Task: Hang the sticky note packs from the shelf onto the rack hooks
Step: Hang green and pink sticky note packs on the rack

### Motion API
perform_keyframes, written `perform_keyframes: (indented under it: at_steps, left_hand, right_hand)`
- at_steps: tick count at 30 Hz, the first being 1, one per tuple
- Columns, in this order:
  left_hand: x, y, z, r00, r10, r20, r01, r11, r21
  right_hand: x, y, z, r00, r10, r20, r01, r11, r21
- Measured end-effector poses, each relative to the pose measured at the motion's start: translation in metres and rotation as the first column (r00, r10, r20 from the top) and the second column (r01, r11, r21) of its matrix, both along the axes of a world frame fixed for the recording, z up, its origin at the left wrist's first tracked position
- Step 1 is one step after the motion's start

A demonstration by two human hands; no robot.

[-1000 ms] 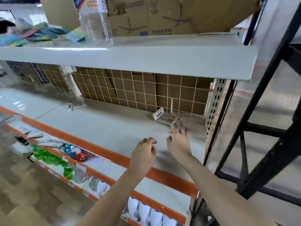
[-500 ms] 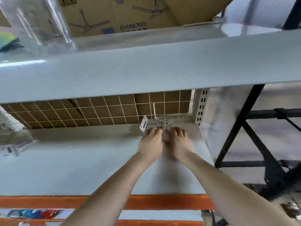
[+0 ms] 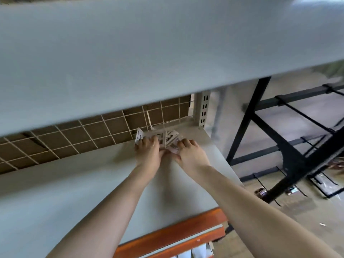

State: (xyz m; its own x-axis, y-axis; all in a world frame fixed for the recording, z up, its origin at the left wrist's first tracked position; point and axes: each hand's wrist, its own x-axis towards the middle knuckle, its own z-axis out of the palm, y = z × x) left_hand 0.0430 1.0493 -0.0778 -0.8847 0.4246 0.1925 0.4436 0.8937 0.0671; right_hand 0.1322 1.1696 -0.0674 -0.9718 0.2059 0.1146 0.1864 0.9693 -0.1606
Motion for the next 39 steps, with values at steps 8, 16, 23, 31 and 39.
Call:
perform_keyframes:
  at_steps: [8, 16, 23, 31, 39]
  left_hand:
    - [0.020, -0.027, 0.013, 0.994, -0.023, -0.107, 0.048, 0.971, 0.236]
    - [0.045, -0.063, 0.030, 0.717, -0.138, 0.683, -0.667, 0.146, 0.730]
    - [0.077, -0.086, 0.044, 0.326, -0.705, 0.630, -0.945, -0.229, 0.232]
    - [0.105, -0.078, 0.039, 0.322, -0.745, 0.584, -0.873, 0.004, 0.487]
    - [0.134, -0.051, 0.041, 0.572, -0.545, 0.613, -0.665, 0.130, 0.736]
  right_hand:
    - [0.020, 0.003, 0.017, 0.995, -0.070, -0.066, 0.068, 0.997, -0.024]
    - [0.043, 0.002, 0.031, 0.877, -0.476, -0.069, 0.178, 0.453, -0.874]
    - [0.064, -0.019, 0.023, 0.855, -0.475, 0.208, 0.128, -0.196, -0.972]
    - [0.080, -0.038, 0.029, 0.904, -0.370, 0.215, 0.094, -0.318, -0.943]
    - [0.104, -0.029, 0.038, 0.890, -0.439, 0.124, 0.056, -0.166, -0.985]
